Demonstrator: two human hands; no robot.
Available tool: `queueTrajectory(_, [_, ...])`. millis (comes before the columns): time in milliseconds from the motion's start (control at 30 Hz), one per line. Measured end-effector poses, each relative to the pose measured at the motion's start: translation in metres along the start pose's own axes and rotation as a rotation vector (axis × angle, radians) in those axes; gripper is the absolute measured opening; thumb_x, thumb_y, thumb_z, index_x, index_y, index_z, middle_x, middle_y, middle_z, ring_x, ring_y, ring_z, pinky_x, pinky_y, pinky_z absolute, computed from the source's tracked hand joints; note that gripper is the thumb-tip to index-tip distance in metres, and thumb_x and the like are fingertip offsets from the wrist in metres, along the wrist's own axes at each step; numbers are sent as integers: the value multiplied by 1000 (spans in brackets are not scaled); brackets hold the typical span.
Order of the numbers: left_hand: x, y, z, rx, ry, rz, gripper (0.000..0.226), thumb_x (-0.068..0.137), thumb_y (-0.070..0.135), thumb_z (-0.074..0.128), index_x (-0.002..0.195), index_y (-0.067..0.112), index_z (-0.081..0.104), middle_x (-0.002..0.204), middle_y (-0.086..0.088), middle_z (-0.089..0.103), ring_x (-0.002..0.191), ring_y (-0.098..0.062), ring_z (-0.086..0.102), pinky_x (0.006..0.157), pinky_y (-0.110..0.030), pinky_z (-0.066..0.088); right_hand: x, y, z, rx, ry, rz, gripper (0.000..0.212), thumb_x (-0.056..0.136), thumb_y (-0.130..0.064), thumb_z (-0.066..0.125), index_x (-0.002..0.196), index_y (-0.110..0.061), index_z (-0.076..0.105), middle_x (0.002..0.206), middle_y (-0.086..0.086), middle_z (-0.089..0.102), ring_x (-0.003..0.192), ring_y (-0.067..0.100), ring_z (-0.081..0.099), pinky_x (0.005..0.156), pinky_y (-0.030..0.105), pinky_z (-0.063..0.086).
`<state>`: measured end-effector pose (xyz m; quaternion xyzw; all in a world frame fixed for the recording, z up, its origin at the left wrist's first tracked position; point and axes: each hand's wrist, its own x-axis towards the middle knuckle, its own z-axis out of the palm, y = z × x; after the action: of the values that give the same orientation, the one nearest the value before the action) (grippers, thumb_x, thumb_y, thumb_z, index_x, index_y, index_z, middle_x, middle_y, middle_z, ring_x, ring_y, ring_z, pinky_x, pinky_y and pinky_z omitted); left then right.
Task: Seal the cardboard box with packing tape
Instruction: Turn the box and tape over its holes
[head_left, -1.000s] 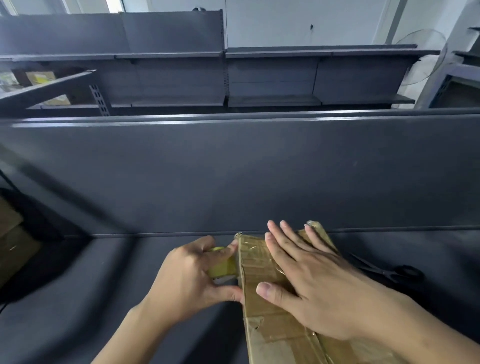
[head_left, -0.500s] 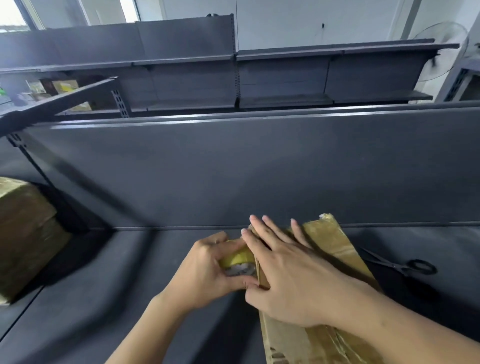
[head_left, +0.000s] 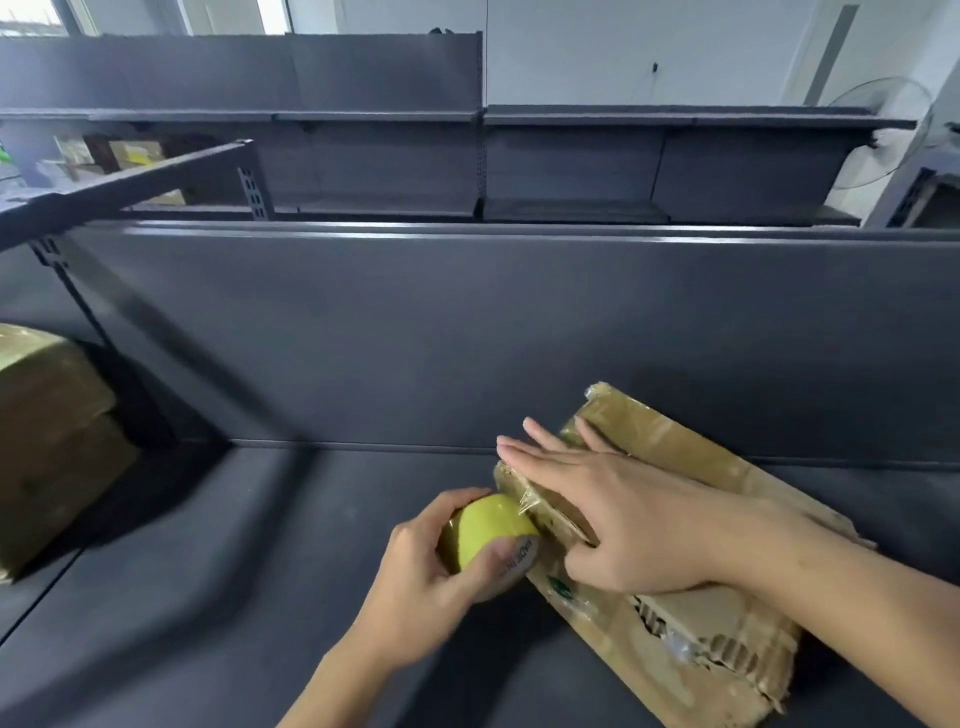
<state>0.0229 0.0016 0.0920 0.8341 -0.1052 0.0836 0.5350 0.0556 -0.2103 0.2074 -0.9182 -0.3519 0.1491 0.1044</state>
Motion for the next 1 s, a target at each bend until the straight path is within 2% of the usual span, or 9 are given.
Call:
queueTrajectory(67, [-4,4,8,-51,41,-72,38,82,65,65,104,34,68,80,16,69,66,-3,58,63,-18,47,2,-4,-1,15,5,194,92,93,-53,46,160,-25,-11,167,-9,-20,148,4,-29,126,42,-10])
queueTrajectory(167, [-5,11,19,-188,53,-159,40,77,64,68,89,26,67,66,15,59,59,-5,48,56,-20,42,16,-10,10,-30,66,492,109,82,-87,28,160,-20,-12,166,7,-22,152,24,-25,124,56,-5])
queueTrajectory(233, [-2,15,21,-228,19,-161,46,76,65,69,88,21,68,66,13,56,60,-8,46,57,-22,40,28,-13,16,-41,112,569,116,77,-92,24,160,-18,-9,167,12,-18,153,32,-21,122,61,-4])
queueTrajectory(333, [5,14,18,-226,-9,-154,55,74,64,71,85,11,64,64,9,50,59,-11,43,55,-24,37,39,-14,15,-28,168,625,111,80,-89,27,161,-17,2,168,17,-8,153,38,-13,120,66,0])
queueTrajectory(467, [17,9,16,-268,-67,-183,63,68,65,81,84,7,64,68,1,53,63,-14,46,59,-31,38,48,-8,18,-102,169,602,90,94,-72,36,161,-18,9,166,24,-4,151,47,-7,119,67,3])
queueTrajectory(567, [26,11,9,-291,-153,-206,71,57,69,88,90,9,66,75,0,65,69,-11,56,63,-23,45,48,-2,22,-143,178,548,77,100,-60,37,160,-19,12,165,28,-3,151,50,-4,120,65,6])
queueTrajectory(700, [42,9,-5,-356,-190,-242,55,64,42,85,109,16,66,108,-6,73,100,-19,68,85,-30,53,45,-1,26,-253,171,475,72,105,-51,34,160,-11,12,162,35,5,148,57,6,118,66,13])
queueTrajectory(867, [57,14,-3,-389,-378,-214,85,70,26,84,148,31,51,149,7,58,137,-12,55,113,-39,45,36,3,15,-258,176,373,74,104,-52,38,158,-6,18,163,29,12,149,52,12,121,59,19])
queueTrajectory(1000, [45,24,15,-406,-425,-200,91,72,30,83,153,33,41,145,10,62,135,-11,57,107,-31,50,26,11,7,-213,202,239,71,101,-55,43,153,-8,33,165,20,19,151,42,14,122,51,20])
